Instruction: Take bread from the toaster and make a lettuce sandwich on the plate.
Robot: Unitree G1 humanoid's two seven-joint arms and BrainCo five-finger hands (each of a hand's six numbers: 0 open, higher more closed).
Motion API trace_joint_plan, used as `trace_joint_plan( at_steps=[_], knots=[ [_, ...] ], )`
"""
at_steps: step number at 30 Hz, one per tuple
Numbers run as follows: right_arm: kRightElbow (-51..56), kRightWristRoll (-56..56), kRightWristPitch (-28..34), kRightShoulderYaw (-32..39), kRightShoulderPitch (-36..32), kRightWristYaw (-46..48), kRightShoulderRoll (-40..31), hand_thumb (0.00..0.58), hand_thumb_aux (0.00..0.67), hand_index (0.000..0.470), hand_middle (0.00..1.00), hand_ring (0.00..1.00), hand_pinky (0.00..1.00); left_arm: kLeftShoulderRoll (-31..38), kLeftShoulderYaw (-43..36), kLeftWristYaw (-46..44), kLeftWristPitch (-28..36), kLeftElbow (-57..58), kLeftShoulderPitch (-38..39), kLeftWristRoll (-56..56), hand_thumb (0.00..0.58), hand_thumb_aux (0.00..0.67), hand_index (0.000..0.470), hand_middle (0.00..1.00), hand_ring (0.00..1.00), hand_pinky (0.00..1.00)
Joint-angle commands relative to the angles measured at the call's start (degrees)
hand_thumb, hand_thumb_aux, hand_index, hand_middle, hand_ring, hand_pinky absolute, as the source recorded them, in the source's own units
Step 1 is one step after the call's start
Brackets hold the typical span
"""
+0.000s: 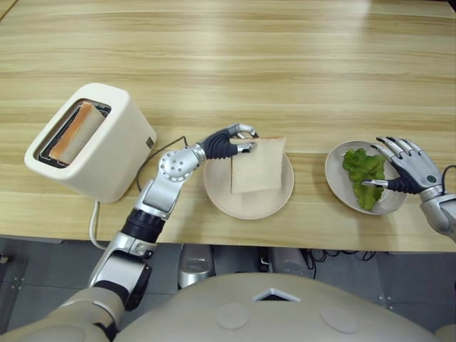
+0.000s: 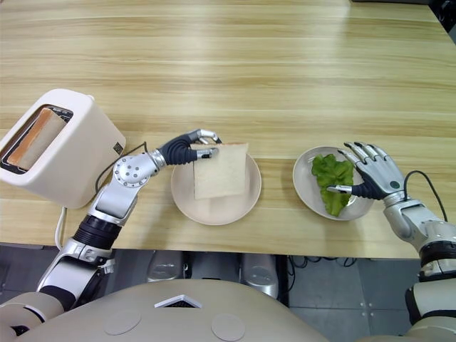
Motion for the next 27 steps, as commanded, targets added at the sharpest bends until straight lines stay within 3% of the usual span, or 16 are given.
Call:
trace_joint_plan(
  at_steps=[1,6,8,10,11,12,13,17,18,19,20,21,22,27],
  knots=[
    [3.0,0.1,0.6,3.1,-2.1,-1.6,0.8,0.0,0.0,0.0,0.0,0.0,0.0,-0.1,-1.2,-2.7,0.7,3.3,0.9,-0.7,0.58,0.67,0.46,1.0,1.0,1.0],
    [4.5,0.2,1.1,6.2,-3.2,-3.0,1.6,0.045,0.026,0.018,0.0,0.0,0.0,-0.5,-0.9,-2.2,-2.3,9.8,-1.0,0.3,0.58,0.67,0.46,1.0,1.0,1.0],
    [4.6,-0.2,1.5,7.4,-3.4,-3.5,1.7,0.152,0.095,0.065,0.0,0.0,0.0,-0.6,-0.7,-1.8,-3.5,12.7,-1.9,0.6,0.58,0.67,0.46,1.0,1.0,1.0],
    [4.7,-0.4,1.9,8.7,-3.6,-4.0,1.7,0.379,0.276,0.189,0.0,0.0,0.0,-0.6,-0.8,-1.2,-5.1,15.5,-2.7,1.4,0.58,0.67,0.46,1.0,1.0,1.0],
    [4.7,-0.6,2.2,9.3,-3.6,-4.3,1.7,0.379,0.276,0.189,0.0,0.0,0.0,-0.5,-0.9,-1.0,-5.8,16.7,-2.9,1.7,0.58,0.67,0.46,1.0,1.0,1.0],
    [4.6,-0.8,2.6,9.9,-3.6,-4.5,1.6,0.462,0.368,0.253,0.0,0.0,0.0,-0.5,-0.9,-0.8,-6.4,17.5,-3.1,1.9,0.58,0.67,0.46,1.0,1.0,1.0],
    [4.5,-1.2,3.0,10.6,-3.6,-4.9,1.5,0.491,0.407,0.28,0.0,0.0,0.0,-0.4,-0.9,-0.5,-7.0,18.2,-3.4,2.2,0.58,0.67,0.46,1.0,1.0,1.0],
    [4.3,-1.4,3.8,12.4,-3.7,-6.0,1.3,0.536,0.486,0.334,0.0,0.0,0.0,-0.2,-0.5,0.3,-8.6,19.6,-4.1,3.0,0.58,0.67,0.46,1.0,1.0,1.0],
    [4.3,-1.4,3.9,12.6,-3.7,-6.2,1.4,0.564,0.557,0.382,0.0,0.0,0.0,-0.1,-0.4,0.5,-8.9,19.7,-4.3,3.3,0.58,0.67,0.46,1.0,1.0,1.0],
    [4.2,-1.3,4.0,12.8,-3.7,-6.4,1.4,0.577,0.623,0.428,0.0,0.0,0.0,-0.1,-0.4,0.8,-9.2,20.0,-4.7,3.6,0.539,0.491,0.337,0.21,0.21,0.21],
    [4.1,-1.2,4.1,13.0,-3.7,-6.5,1.4,0.577,0.623,0.428,0.0,0.0,0.0,0.1,-0.4,1.0,-9.4,20.2,-4.9,3.9,0.539,0.491,0.337,0.21,0.21,0.21],
    [3.9,-1.0,4.0,13.1,-3.7,-6.6,1.4,0.578,0.636,0.437,0.0,0.0,0.0,0.2,-0.5,1.4,-9.6,20.4,-5.2,4.4,0.343,0.242,0.166,0.0,0.0,0.0],
    [3.5,-0.7,3.8,13.0,-3.7,-6.8,1.4,0.578,0.636,0.437,0.0,0.0,0.0,0.4,-0.5,1.9,-9.7,20.6,-5.4,5.0,0.0,0.0,0.0,0.0,0.0,0.0],
    [-2.1,2.8,1.9,10.4,-2.6,-7.0,-0.5,0.58,0.662,0.455,0.0,0.0,0.0,1.5,-0.4,4.2,-10.9,20.6,-6.0,7.6,0.0,0.0,0.0,0.0,0.0,0.0]
  ],
)
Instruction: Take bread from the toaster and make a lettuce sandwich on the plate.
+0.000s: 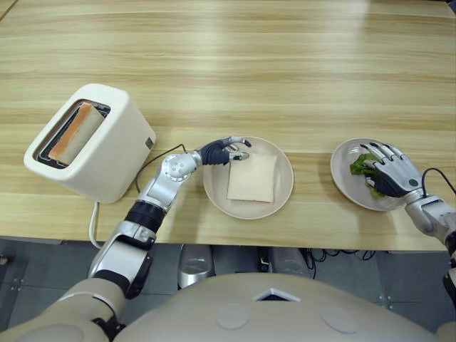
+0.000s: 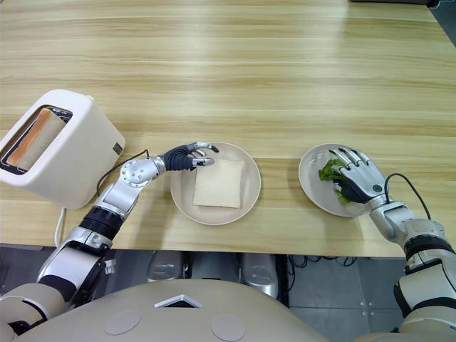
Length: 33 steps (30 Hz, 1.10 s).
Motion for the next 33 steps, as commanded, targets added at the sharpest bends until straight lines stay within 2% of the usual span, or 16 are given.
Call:
trace_joint_plan(
  at_steps=[1,4,8,11,15,19,24,29,33],
  knots=[
    [-5.8,3.1,-1.6,-2.2,1.1,0.5,-2.2,0.58,0.665,0.456,0.0,0.0,0.0,1.3,0.2,1.7,-1.1,0.3,-0.8,2.5,0.0,0.0,0.0,0.0,0.0,0.0],
    [-15.7,5.0,-1.8,-5.1,3.3,2.4,-4.5,0.58,0.662,0.455,0.0,0.0,0.0,2.7,1.2,4.2,-1.7,-0.8,-1.6,4.4,0.0,0.0,0.0,0.0,0.0,0.0],
    [-35.0,7.3,-0.1,-10.0,7.1,8.7,-6.0,0.58,0.67,0.46,0.0,0.0,0.0,3.9,3.3,5.7,-2.1,-4.3,-2.0,3.9,0.0,0.0,0.0,0.0,0.0,0.0],
    [-48.4,8.2,1.1,-12.0,8.4,14.3,-4.1,0.58,0.67,0.46,0.0,0.0,0.0,4.7,5.5,7.0,-1.6,-9.1,-1.9,3.4,0.0,0.0,0.0,0.0,0.0,0.0],
    [-54.2,7.7,0.8,-10.9,6.9,19.5,1.3,0.58,0.657,0.451,0.0,0.0,0.0,5.4,8.9,7.6,0.4,-17.0,-1.5,1.7,0.0,0.0,0.0,0.0,0.0,0.0],
    [-52.1,5.3,-0.9,-6.3,3.6,22.4,9.6,0.58,0.667,0.458,0.0,0.0,0.0,5.9,13.2,6.9,4.3,-26.7,-1.4,-1.1,0.0,0.0,0.0,0.0,0.0,0.0],
    [-42.3,-2.8,-1.2,0.6,-1.8,19.4,17.6,0.58,0.67,0.46,0.0,0.0,0.0,7.6,18.0,5.3,9.7,-39.2,-0.4,-4.8,0.0,0.0,0.0,0.0,0.0,0.0],
    [-31.1,-14.0,1.9,9.9,-6.9,14.0,22.2,0.58,0.652,0.447,0.0,0.0,0.0,10.2,23.3,3.9,14.8,-49.1,1.6,-9.3,0.0,0.0,0.0,0.0,0.0,0.0],
    [-24.5,-18.2,3.8,15.6,-8.9,12.2,24.4,0.58,0.652,0.447,0.0,0.0,0.0,13.6,29.1,2.4,18.1,-56.1,4.2,-12.8,0.0,0.0,0.0,0.0,0.0,0.0]
  ],
)
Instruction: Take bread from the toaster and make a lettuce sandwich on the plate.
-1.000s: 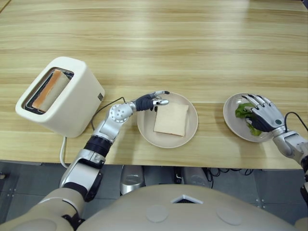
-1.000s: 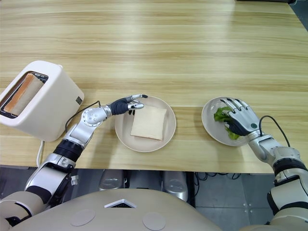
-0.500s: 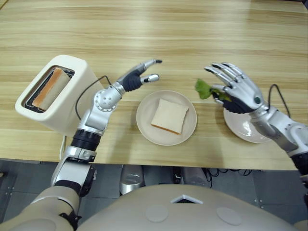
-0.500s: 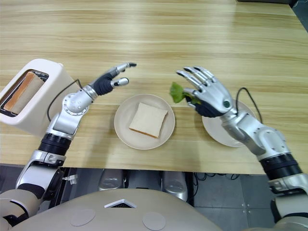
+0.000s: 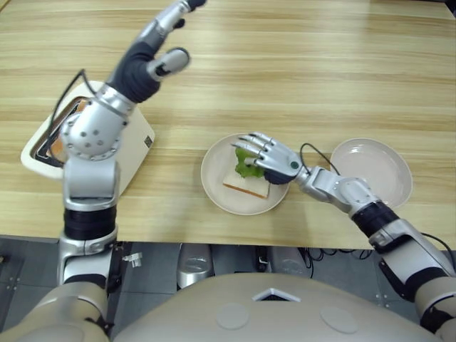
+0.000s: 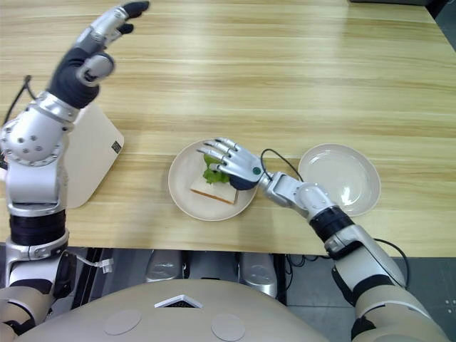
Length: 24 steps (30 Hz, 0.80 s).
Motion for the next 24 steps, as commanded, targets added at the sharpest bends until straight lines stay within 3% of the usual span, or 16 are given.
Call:
trace_joint_plan(
  at_steps=[1,3,4,5,6,7,8,9,18,24],
  knots=[
    [4.8,-3.5,1.3,4.7,-1.1,-1.1,0.9,0.578,0.631,0.433,0.0,0.0,0.0,3.4,5.7,-2.1,3.7,-6.2,2.5,-3.6,0.0,0.0,0.0,0.0,0.0,0.0],
    [5.6,-3.0,1.1,5.8,-1.5,-1.2,1.2,0.577,0.62,0.426,0.0,0.0,0.0,5.5,8.7,-3.0,4.9,-7.7,4.2,-4.7,0.0,0.0,0.0,0.0,0.0,0.0],
    [5.7,-2.7,1.2,6.1,-1.5,-1.2,1.3,0.57,0.581,0.399,0.0,0.0,0.0,6.7,10.2,-3.4,5.4,-8.0,5.0,-5.0,0.0,0.0,0.0,0.0,0.0,0.0],
    [5.4,-2.3,1.1,6.2,-1.5,-0.9,1.3,0.542,0.499,0.343,0.0,0.0,0.0,8.3,12.2,-3.9,5.5,-7.7,6.2,-4.6,0.0,0.0,0.0,0.0,0.0,0.0],
    [5.0,-1.9,1.2,6.3,-1.4,-0.7,1.2,0.447,0.349,0.24,0.0,0.0,0.0,9.7,14.0,-4.2,5.4,-7.2,7.2,-4.0,0.0,0.0,0.0,0.0,0.0,0.0],
    [4.5,-1.5,1.2,6.3,-1.2,-0.4,1.0,0.071,0.042,0.029,0.0,0.0,0.0,11.0,15.6,-4.4,5.2,-6.4,8.1,-3.3,0.0,0.0,0.0,0.0,0.0,0.0],
    [3.9,-0.9,1.1,6.1,-1.0,-0.1,0.8,0.071,0.042,0.029,0.0,0.0,0.0,12.4,16.9,-4.4,4.6,-5.4,9.0,-2.5,0.0,0.0,0.0,0.0,0.0,0.0],
    [3.1,-0.1,1.0,5.7,-0.7,0.3,0.4,0.0,0.0,0.0,0.0,0.0,0.0,13.6,18.2,-4.4,4.1,-4.2,10.0,-1.7,0.0,0.0,0.0,0.0,0.0,0.0],
    [-9.9,8.4,1.8,-2.2,2.5,5.7,-5.0,0.0,0.0,0.0,0.0,0.0,0.0,26.4,24.8,1.5,-5.1,12.2,22.0,17.9,0.0,0.0,0.0,0.0,0.0,0.0],
    [-20.2,13.8,3.2,-9.9,5.7,8.8,-7.4,0.0,0.0,0.0,0.0,0.0,0.0,30.2,25.9,4.6,-7.2,18.7,28.6,25.8,0.0,0.0,0.0,0.0,0.0,0.0]
  ],
)
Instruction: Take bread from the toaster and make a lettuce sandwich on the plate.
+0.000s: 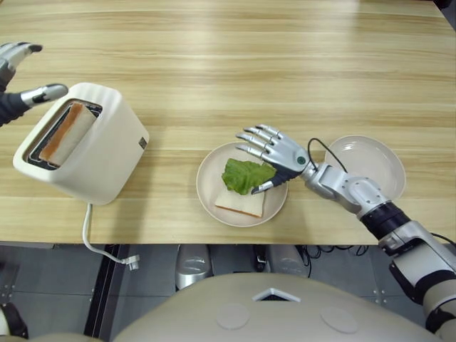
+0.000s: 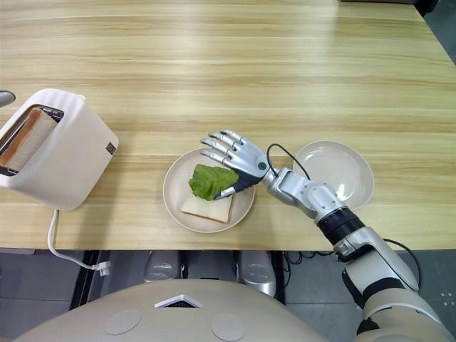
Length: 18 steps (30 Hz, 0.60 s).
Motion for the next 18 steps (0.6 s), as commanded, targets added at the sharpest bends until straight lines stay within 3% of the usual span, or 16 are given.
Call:
trace_joint_plan(
  at_steps=[1,13,14,15,17,18],
  knots=[
    [-5.2,2.8,1.0,-4.1,1.9,2.3,-1.0,0.0,0.0,0.0,0.0,0.0,0.0,0.9,0.5,0.8,-0.5,2.0,2.3,3.5,0.0,0.0,0.0,0.0,0.0,0.0],
    [-8.9,4.9,2.0,-11.0,5.9,4.0,-0.7,0.0,0.0,0.0,0.0,0.0,0.0,0.1,-5.8,-1.6,-0.5,4.3,6.2,6.2,0.0,0.0,0.0,0.0,0.0,0.0],
    [-8.7,4.9,1.9,-11.1,5.8,4.0,-0.6,0.0,0.0,0.0,0.0,0.0,0.0,-0.1,-6.0,-1.5,-0.7,4.2,6.3,6.0,0.04,0.024,0.016,0.0,0.0,0.0],
    [-8.5,4.9,1.8,-11.2,5.8,4.0,-0.6,0.0,0.0,0.0,0.0,0.0,0.0,-0.4,-6.2,-1.5,-0.9,3.9,6.5,5.7,0.04,0.024,0.016,0.0,0.0,0.0],
    [-8.0,5.1,1.8,-11.5,5.8,4.0,-0.5,0.0,0.0,0.0,0.0,0.0,0.0,-0.6,-6.4,-1.2,-1.5,3.8,6.5,5.2,0.4,0.297,0.204,0.0,0.0,0.0],
    [-7.7,5.1,1.8,-11.6,5.9,3.9,-0.5,0.0,0.0,0.0,0.0,0.0,0.0,-0.6,-6.5,-1.0,-1.9,3.9,6.2,5.1,0.4,0.297,0.204,0.0,0.0,0.0]
  ],
)
